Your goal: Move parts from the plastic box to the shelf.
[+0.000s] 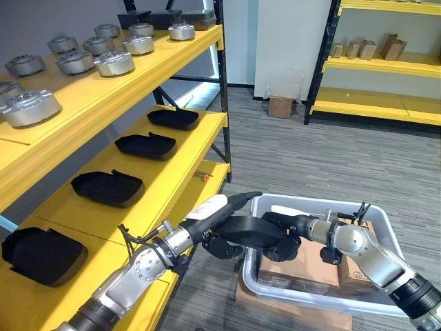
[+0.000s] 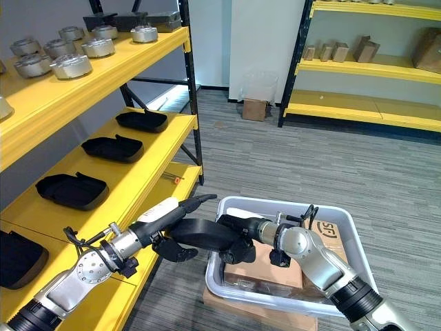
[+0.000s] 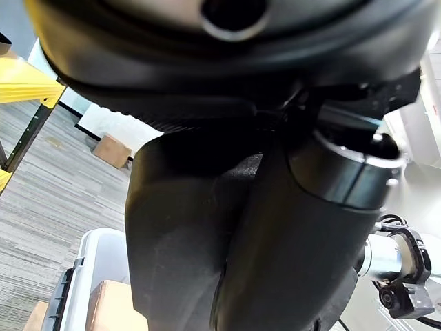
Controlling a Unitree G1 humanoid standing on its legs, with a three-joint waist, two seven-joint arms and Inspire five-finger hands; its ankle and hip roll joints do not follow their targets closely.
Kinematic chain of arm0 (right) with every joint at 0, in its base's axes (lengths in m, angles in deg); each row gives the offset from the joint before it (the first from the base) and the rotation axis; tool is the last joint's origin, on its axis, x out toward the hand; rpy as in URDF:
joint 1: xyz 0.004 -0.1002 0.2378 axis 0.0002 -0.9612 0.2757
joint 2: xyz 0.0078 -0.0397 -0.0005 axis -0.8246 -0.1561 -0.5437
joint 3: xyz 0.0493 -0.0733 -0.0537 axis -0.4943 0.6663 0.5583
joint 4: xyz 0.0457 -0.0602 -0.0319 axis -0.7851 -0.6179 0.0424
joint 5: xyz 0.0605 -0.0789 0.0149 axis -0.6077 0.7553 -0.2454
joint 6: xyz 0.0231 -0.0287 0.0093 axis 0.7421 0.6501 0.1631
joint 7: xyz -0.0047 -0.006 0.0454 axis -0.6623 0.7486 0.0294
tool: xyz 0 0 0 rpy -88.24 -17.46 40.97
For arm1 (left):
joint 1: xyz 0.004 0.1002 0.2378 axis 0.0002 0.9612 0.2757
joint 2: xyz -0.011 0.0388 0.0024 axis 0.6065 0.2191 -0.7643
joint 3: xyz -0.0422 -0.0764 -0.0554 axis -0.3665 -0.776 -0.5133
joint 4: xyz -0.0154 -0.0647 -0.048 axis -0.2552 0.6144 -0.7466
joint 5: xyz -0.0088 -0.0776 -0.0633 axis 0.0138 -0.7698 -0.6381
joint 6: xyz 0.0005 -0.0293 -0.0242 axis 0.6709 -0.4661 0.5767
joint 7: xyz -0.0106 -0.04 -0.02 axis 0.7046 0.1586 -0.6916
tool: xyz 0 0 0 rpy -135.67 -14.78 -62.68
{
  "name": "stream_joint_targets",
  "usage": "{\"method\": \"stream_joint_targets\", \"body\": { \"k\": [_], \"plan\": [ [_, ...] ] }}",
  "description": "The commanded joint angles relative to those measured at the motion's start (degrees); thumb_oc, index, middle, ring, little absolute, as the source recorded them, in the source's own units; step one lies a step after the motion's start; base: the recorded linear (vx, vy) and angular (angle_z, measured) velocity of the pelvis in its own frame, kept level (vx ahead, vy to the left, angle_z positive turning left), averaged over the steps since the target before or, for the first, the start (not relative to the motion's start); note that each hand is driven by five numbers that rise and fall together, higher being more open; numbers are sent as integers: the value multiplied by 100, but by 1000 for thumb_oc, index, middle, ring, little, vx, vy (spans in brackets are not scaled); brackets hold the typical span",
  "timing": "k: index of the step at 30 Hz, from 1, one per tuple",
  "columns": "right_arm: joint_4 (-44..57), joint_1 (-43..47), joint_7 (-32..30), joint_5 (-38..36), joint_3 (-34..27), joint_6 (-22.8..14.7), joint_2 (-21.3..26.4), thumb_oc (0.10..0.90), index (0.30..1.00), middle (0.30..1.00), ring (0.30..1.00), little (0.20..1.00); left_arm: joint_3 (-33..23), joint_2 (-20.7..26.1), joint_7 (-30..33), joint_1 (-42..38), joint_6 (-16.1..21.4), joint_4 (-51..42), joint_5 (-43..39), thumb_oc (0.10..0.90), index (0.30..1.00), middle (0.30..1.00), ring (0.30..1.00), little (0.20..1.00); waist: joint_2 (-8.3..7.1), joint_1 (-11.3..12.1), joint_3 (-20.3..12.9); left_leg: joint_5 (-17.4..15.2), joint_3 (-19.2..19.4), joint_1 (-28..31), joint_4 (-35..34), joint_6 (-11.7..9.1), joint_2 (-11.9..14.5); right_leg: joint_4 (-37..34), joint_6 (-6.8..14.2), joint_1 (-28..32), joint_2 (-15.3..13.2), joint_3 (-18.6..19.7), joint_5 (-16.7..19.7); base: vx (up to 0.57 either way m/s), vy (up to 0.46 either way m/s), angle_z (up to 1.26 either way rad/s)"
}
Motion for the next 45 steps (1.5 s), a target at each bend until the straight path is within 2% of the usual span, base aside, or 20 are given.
{"method": "stream_joint_targets", "body": {
  "k": [1,5,9,13,20,25,26,27,32,38,40,41,42,45],
  "plan": [
    [1037,1408,-538,-487,-283,-606,-669,400,300,300,300,300,496,-250,157,-539,101,4,-156,400,300,300,300,300,-248,51,-294,-258,-168,113,-50,-46,32,71,148,203,-178,-60,-305,0,0,0],
    [1053,1433,-641,-538,-335,-532,-710,400,300,300,300,300,505,-284,361,-563,202,81,-112,400,300,300,300,300,-250,56,-290,-259,-170,117,-50,-47,40,82,136,200,-178,-68,-313,0,0,0],
    [1019,1390,-695,-507,-389,-524,-778,400,300,300,300,300,484,-345,406,-520,143,63,-128,400,300,300,300,300,-251,72,-276,-262,-175,119,-50,-44,41,87,128,208,-179,-75,-323,0,0,0],
    [1050,1358,-719,-492,-436,-508,-811,400,300,300,300,300,461,-351,470,-515,377,30,22,400,300,300,300,300,-253,73,-268,-268,-170,125,-50,-30,35,119,110,206,-175,-71,-348,0,0,0],
    [1006,1468,-786,-460,-356,-457,-888,400,300,300,300,300,523,-344,474,-612,76,-40,-198,400,300,300,300,300,-242,81,-260,-273,-191,141,-50,-18,23,149,99,213,-175,-64,-369,0,0,0],
    [974,1468,-950,-479,-384,-525,-898,400,300,300,300,300,498,-389,417,-550,96,-67,-345,400,300,300,300,300,-228,113,-258,-274,-220,136,-50,-4,10,164,88,221,-170,-80,-385,0,0,0],
    [970,1470,-995,-644,-389,-559,-904,706,728,728,728,728,488,-390,420,-521,61,-107,-368,400,300,300,300,300,-224,122,-257,-272,-226,135,-50,-2,8,166,87,226,-172,-88,-389,-1,22,4],
    [976,1461,-933,-825,-407,-586,-949,900,1000,1000,1000,1000,479,-394,423,-509,19,-107,-393,400,300,300,300,300,-219,132,-245,-292,-237,159,-50,-8,6,179,91,248,-171,-90,-414,-7,21,6],
    [944,1413,-613,-1206,-402,-692,-1027,900,1000,1000,1000,1000,426,-430,328,-455,-136,-28,-664,400,300,300,300,300,-219,181,-252,-278,-286,132,-50,6,-9,175,73,258,-174,-124,-410,-4,10,3],
    [1033,1153,-269,-1543,-577,-960,-736,900,1000,1000,1000,1000,288,-357,208,-218,-200,0,-881,400,300,300,300,300,-229,209,-230,-293,-334,140,-50,12,-21,234,70,270,-165,-156,-452,-7,14,4],
    [1081,1045,-432,-1888,-728,-1088,-611,900,1000,1000,1000,1000,222,-344,167,-132,-192,-6,-925,400,300,300,300,300,-232,206,-220,-282,-344,127,-50,12,-18,240,70,265,-160,-163,-453,-18,33,9],
    [1074,679,-510,-2207,-1153,-1383,-586,900,1000,1000,1000,1000,117,-356,131,-14,-159,16,-1049,400,300,300,300,300,-226,170,-214,-274,-370,100,-50,34,-28,245,67,237,-153,-148,-437,-17,45,12],
    [1060,532,-469,-2404,-1272,-1554,-601,900,1000,1000,1000,1000,74,-370,130,31,-175,-5,-1056,400,300,300,300,300,-219,159,-204,-277,-368,110,-50,40,-31,246,73,242,-154,-138,-436,-26,50,14],
    [1132,26,-336,-3255,-1753,-1686,-800,900,1000,1000,1000,1000,-61,-406,332,168,-167,46,-892,400,300,300,300,300,-211,122,-176,-296,-370,133,-50,46,-33,264,79,263,-149,-127,-457,0,34,1]
  ]
}}
